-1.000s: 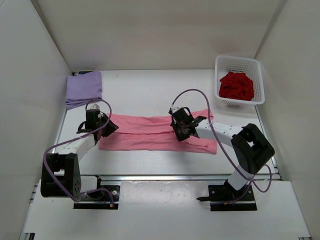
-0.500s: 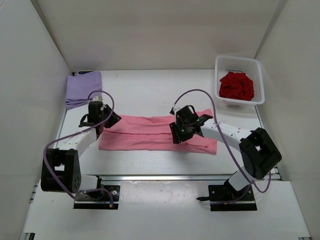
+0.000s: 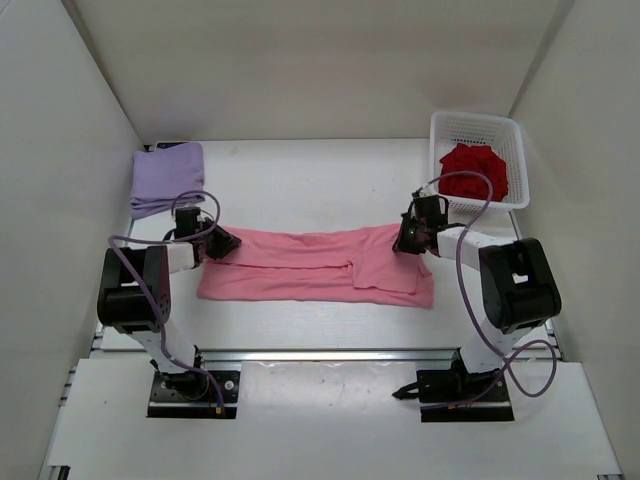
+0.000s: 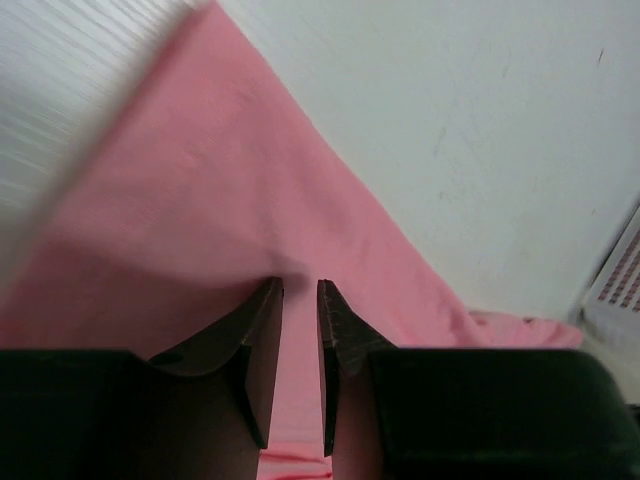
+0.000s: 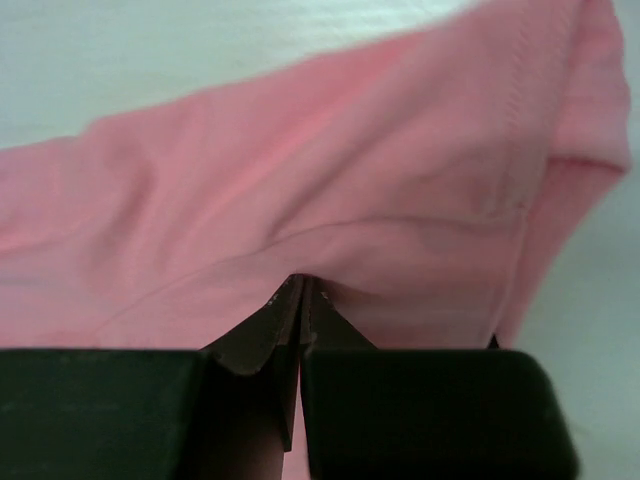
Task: Fold and stack the t-shirts
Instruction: Fold the other side of the tshirt into a rectangle, then rotate the tshirt 90 degrees
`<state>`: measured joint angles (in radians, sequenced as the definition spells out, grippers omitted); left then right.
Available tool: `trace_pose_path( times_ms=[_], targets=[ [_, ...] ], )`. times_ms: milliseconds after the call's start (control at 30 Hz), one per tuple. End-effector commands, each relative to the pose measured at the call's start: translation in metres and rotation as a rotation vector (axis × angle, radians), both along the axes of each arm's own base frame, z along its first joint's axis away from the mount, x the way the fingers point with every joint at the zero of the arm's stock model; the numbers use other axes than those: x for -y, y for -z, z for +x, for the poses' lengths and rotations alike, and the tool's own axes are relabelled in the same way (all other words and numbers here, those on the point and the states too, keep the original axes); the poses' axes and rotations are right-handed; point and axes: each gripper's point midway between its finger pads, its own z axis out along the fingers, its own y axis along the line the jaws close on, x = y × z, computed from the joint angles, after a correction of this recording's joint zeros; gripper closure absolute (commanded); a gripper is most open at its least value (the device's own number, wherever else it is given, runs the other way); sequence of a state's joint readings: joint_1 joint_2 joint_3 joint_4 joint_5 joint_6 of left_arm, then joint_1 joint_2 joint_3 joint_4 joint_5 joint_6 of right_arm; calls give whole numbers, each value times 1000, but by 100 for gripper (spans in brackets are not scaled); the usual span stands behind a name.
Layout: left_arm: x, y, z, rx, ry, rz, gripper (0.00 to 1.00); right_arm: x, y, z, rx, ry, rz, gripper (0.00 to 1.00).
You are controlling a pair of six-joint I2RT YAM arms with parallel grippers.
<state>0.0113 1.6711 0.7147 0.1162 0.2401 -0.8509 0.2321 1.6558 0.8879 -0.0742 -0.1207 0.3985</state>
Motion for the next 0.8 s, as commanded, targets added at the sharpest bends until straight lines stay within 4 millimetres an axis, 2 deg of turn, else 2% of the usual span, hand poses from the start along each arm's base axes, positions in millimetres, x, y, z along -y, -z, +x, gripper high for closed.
trace_pose_path(
  times_ms=[0,100,300,367,400,433,500,533,567,633,667,700,767],
  targets=[
    [-23,3,-1,-2,-96,-74,69,26,12,7,-3,119,-9,100],
    [-37,15,-19,-54,-140,-79,68,38,28,-6,-67,156,-32,100],
    [-49,11,-49,-58,-194,-54,68,40,45,-26,-122,175,-53,100],
    [-58,-5,-45,-4,-219,-36,66,35,46,-27,-125,156,-51,100],
    [-62,-13,-40,21,-224,-27,64,31,35,-18,-96,145,-46,100],
    [-62,-21,-37,45,-213,-14,62,25,34,-20,-103,123,-52,99],
    [-60,-53,-16,119,-175,26,58,13,4,1,-29,85,-69,100],
    [-50,-77,-3,185,-131,47,55,8,0,-2,-34,64,-85,100],
    [-45,-87,2,209,-112,62,52,5,-14,5,-2,60,-78,99],
    [-22,-122,19,291,-25,97,50,-1,-29,6,28,58,-72,95],
    [-15,-130,22,313,-1,100,51,-3,-29,4,30,54,-66,93],
    [-1,-137,23,332,50,114,50,-7,-30,-1,33,36,-70,93],
    [28,-149,18,376,143,132,50,-12,-14,-17,7,16,-98,92]
  ],
)
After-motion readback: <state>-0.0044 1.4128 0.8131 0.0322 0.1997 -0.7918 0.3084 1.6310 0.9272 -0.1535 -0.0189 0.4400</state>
